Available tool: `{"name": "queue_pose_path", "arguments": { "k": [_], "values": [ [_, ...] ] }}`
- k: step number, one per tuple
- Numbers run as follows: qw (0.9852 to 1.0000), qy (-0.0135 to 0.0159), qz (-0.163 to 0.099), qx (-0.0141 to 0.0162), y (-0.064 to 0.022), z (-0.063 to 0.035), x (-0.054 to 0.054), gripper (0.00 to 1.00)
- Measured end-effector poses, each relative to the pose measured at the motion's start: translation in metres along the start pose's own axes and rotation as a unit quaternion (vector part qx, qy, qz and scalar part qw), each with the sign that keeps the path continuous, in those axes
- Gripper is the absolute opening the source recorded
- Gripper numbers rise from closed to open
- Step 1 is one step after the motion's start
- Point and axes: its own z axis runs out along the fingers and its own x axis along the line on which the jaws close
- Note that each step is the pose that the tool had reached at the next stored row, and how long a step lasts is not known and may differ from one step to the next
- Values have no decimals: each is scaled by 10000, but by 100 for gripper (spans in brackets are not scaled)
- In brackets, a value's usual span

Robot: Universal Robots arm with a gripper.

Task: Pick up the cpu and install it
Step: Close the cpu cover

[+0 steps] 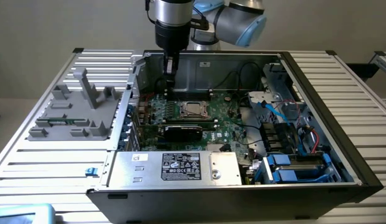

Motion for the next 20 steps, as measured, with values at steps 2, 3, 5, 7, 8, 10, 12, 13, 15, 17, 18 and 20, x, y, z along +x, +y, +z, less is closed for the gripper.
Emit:
{"name": "queue_pose_path", "arguments": {
  "k": [2,3,5,7,8,10,12,13,15,17,18,20],
  "values": [
    [10000,0,2,0,-16,-19,-1,11],
    [10000,0,2,0,-22,-20,-2,11],
    [10000,1,2,-1,-22,-20,-1,11],
    [10000,1,2,0,-22,-20,-1,11],
    [10000,1,2,0,-22,-20,-2,11],
    [10000,0,2,0,-22,-20,-2,11],
    [10000,0,4,0,-24,-23,0,11],
    [10000,-1,5,1,-27,-32,1,11],
    [10000,0,6,0,-34,-92,2,11],
    [10000,1,12,0,-41,-181,4,11],
    [10000,1,18,0,-45,-226,5,11],
    [10000,3,34,-1,-51,-301,6,11]
  ]
}}
